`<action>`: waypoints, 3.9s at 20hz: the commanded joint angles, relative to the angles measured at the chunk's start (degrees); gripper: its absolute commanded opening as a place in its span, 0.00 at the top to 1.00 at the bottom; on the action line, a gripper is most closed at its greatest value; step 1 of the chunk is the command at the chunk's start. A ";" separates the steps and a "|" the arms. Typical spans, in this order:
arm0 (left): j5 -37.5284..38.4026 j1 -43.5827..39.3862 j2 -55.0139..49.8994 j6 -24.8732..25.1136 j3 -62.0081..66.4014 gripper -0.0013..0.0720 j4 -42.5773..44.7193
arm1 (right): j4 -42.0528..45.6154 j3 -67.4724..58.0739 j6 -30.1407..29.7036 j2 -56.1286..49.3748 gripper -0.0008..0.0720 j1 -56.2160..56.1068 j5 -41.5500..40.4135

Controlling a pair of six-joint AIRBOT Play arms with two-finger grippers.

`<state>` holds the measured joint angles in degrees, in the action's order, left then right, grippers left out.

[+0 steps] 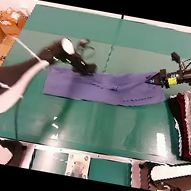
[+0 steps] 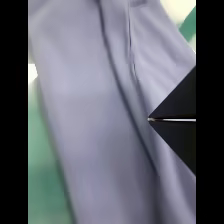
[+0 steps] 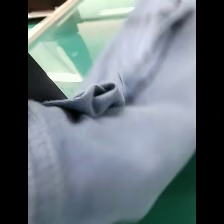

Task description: Fold the shirts.

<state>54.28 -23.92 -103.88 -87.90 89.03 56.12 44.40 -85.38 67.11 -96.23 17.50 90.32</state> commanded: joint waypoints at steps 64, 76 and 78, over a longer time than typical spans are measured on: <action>45.83 24.85 4.87 6.95 27.91 0.95 24.44 | -27.56 4.13 7.08 4.63 0.97 -28.81 -34.21; 45.24 24.79 4.87 4.98 27.91 0.95 19.87 | -11.63 -0.07 17.35 23.67 0.97 34.62 -15.15; 45.24 24.81 4.87 4.98 27.91 0.95 19.87 | -5.53 -0.07 18.82 25.77 0.97 39.80 -15.13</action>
<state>99.70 0.91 -99.02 -82.65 116.95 76.47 32.16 -85.27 84.51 -72.84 47.16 72.12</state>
